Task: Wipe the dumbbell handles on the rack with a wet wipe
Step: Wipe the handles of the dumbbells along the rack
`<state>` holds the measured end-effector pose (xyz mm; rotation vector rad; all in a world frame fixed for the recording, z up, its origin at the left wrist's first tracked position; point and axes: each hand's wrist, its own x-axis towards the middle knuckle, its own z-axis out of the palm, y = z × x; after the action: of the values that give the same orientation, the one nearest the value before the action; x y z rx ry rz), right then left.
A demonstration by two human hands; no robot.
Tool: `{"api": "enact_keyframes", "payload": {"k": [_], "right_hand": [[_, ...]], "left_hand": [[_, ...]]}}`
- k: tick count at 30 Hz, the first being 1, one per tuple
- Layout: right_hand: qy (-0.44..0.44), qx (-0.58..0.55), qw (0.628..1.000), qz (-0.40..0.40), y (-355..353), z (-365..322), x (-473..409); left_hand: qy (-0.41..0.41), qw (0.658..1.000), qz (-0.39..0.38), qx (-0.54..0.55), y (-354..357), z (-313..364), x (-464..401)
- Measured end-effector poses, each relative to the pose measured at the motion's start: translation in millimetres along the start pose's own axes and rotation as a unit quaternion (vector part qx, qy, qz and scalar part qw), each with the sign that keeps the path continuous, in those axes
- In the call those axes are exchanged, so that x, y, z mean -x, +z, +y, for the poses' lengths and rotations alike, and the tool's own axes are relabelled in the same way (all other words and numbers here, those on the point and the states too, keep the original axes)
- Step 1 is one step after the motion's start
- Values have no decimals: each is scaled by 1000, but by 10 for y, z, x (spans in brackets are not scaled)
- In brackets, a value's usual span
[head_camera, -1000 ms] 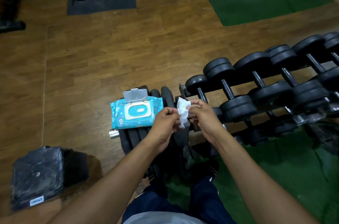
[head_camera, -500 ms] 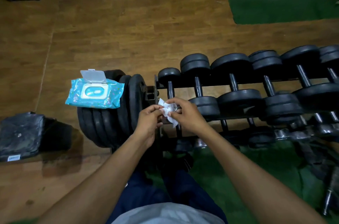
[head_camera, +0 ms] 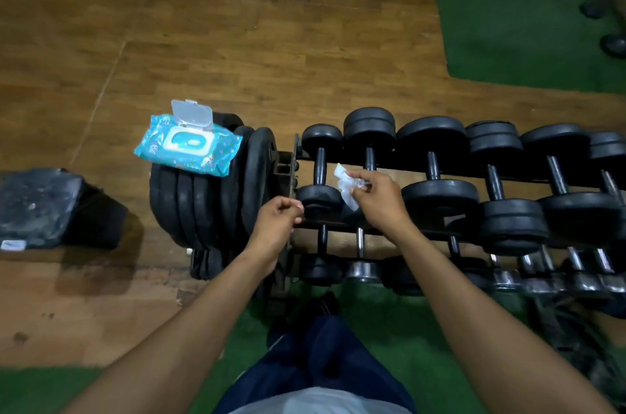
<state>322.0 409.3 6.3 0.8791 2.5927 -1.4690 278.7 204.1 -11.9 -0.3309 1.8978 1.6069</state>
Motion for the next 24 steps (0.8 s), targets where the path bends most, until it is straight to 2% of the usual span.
{"api": "enact_keyframes", "payload": {"k": [3,7,11,15,18,21,24], "right_hand": [[-10,51,998,-26,-44,-17,-38],[-29,61,997,-35,-153,-51,-194],[-68,98,990,-71,-177,-88,-536],[-122,138,976,-114,-123,-133,-935],[-163,164,961,-155,-105,-91,-1127],[-187,172,948,-192,-97,5,-1296],[-209,196,926,-245,-75,90,-1463]], "left_hand": [[2,1000,13,-22,5,-87,3],[-2,998,23,-60,83,-93,-54],[-11,993,65,-102,221,27,-276],[-7,971,101,-216,474,137,-568],[-74,947,93,-299,705,113,-717],[-129,928,95,-336,903,35,-791],[-124,914,106,-372,1038,-66,-819]]}}
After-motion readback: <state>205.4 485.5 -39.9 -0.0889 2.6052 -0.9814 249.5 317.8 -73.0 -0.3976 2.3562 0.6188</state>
